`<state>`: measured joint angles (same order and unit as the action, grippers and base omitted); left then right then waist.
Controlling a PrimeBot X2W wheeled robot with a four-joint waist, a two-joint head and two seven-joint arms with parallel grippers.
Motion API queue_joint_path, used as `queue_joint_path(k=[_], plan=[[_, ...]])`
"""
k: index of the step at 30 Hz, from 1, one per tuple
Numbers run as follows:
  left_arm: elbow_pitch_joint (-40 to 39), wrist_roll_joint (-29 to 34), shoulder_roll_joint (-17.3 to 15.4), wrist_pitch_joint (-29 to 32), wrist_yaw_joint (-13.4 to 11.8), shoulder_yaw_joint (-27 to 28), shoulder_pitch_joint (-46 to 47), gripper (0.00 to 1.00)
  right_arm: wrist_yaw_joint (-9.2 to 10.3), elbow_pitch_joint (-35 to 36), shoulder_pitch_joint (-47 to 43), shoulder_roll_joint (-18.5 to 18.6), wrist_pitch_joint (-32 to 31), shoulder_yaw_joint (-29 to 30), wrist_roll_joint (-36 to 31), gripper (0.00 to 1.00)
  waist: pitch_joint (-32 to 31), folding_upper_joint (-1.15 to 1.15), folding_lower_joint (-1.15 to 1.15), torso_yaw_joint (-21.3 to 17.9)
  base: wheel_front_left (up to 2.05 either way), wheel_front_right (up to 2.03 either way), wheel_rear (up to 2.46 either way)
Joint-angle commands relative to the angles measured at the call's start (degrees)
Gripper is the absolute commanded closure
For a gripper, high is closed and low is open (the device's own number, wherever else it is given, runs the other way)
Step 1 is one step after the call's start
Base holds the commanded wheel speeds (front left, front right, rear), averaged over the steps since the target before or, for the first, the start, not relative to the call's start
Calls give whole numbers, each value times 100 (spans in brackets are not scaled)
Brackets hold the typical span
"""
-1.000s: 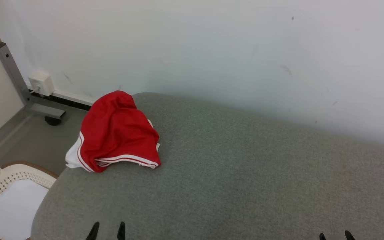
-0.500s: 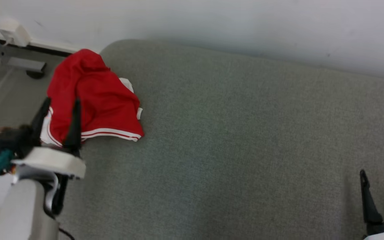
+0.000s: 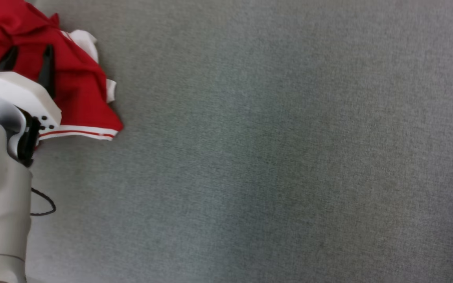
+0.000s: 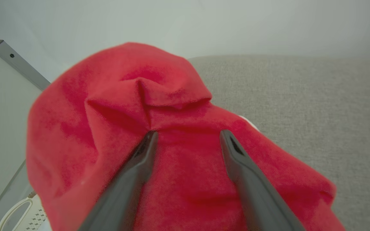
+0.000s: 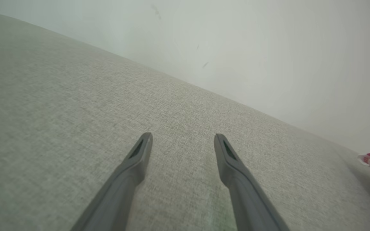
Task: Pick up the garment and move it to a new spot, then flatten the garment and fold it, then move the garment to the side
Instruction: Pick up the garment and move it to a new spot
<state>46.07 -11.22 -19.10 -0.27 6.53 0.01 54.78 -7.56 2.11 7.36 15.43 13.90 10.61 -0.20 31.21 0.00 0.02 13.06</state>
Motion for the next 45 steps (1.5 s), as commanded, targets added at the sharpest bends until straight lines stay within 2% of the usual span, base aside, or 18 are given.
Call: queue_joint_path(k=[1,6,7,9,13,18,24,28,33,38,45], plan=[[262,35,-38,40,3,-54,177,0,17,16,52,55,-73,36,44,0,365,0,-2,-187,0,0,0],[1075,166,-20,11,22,-292,529,0,17,267,-45,91,-188,234,90,0,605,0,-2,-267,0,0,0],[1208,172,0,-5,32,-332,586,22,17,305,-65,86,-199,268,93,0,626,0,-2,-280,0,0,0],[1484,190,47,-19,45,-417,662,100,17,358,-98,59,-216,325,102,0,646,0,-2,-300,0,0,0],[1759,122,78,-128,80,-534,711,100,17,340,-149,-24,-192,355,99,0,555,0,-2,-321,0,0,0],[1850,35,-87,-490,98,-680,965,100,15,173,-128,-199,-73,217,119,0,163,0,-2,-353,0,0,0],[1495,-337,-188,-768,90,-1066,1078,100,14,-267,10,-452,77,-3,148,0,-575,0,-2,-487,0,0,0],[1113,-733,-142,-559,89,-1458,895,100,15,-627,21,-676,123,-94,147,0,-1150,0,-2,-665,0,0,0],[227,-1252,-328,-108,89,-2038,550,100,14,-819,-119,-928,126,-86,179,0,-1808,0,-2,-966,0,0,0],[-1090,-1739,-545,477,89,-2600,74,100,14,-903,-336,-1062,126,11,174,0,-2312,0,-2,-1235,0,0,0],[-3219,-2230,-518,1319,36,-2970,-763,100,14,-960,-527,-1151,127,20,175,0,-2590,0,-2,-1628,0,0,0]])
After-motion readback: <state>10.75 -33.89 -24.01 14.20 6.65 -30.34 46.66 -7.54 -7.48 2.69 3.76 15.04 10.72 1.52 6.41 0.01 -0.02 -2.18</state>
